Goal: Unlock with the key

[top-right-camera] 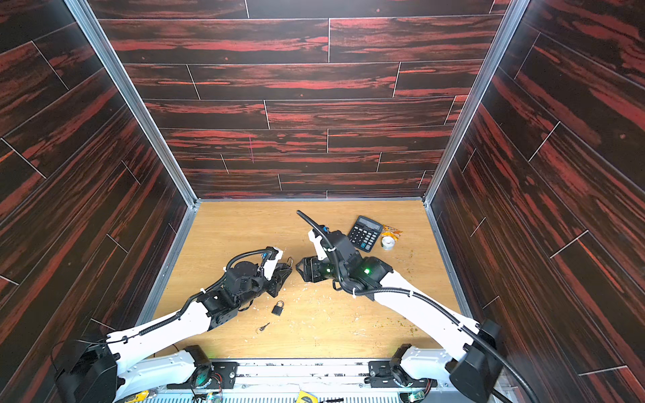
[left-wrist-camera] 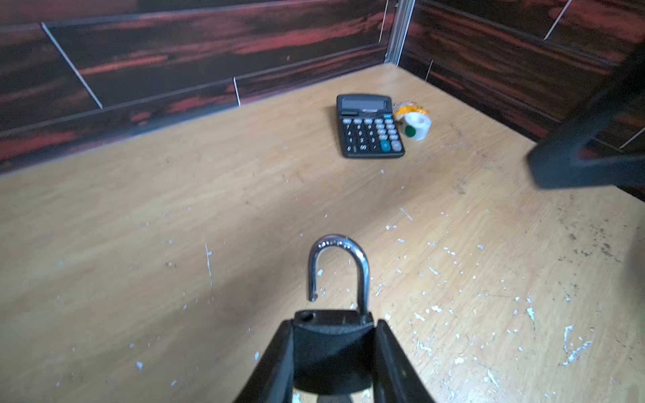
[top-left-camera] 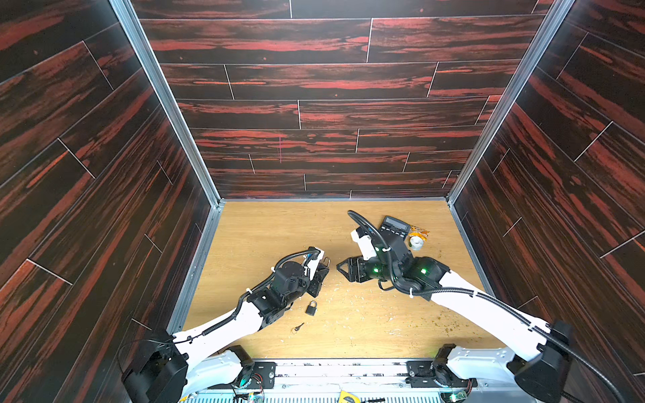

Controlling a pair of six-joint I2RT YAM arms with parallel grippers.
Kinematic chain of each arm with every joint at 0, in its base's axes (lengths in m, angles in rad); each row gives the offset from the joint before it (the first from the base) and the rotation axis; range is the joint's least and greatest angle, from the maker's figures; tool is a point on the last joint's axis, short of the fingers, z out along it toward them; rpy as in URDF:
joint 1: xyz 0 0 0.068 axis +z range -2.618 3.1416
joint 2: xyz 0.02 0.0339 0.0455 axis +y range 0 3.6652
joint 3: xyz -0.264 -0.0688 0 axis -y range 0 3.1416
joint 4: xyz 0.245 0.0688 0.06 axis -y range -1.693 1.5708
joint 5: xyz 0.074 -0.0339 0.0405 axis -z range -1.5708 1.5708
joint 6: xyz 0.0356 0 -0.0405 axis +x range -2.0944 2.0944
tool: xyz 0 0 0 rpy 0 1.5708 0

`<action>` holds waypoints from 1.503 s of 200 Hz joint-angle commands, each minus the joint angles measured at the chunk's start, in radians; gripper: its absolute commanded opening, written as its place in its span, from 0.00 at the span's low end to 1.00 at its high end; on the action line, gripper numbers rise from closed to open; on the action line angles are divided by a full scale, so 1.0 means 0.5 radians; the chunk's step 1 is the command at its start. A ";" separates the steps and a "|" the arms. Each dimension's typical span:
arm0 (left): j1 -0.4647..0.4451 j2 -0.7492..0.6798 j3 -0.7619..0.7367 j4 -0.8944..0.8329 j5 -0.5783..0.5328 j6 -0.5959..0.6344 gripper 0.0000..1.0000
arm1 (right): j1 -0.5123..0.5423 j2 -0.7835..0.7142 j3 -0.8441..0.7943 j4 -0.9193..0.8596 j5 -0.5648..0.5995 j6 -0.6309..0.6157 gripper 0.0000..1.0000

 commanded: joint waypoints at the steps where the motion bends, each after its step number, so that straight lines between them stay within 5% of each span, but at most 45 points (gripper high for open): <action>1: 0.007 -0.062 -0.010 0.099 0.074 0.124 0.00 | -0.003 0.143 0.132 -0.205 -0.035 -0.122 0.68; 130: 0.005 -0.150 -0.089 0.182 0.194 0.162 0.00 | -0.097 0.537 0.452 -0.293 -0.036 -0.149 0.70; 300: 0.005 -0.202 -0.084 0.189 0.150 0.190 0.00 | -0.268 0.506 0.412 -0.393 -0.294 -0.419 0.70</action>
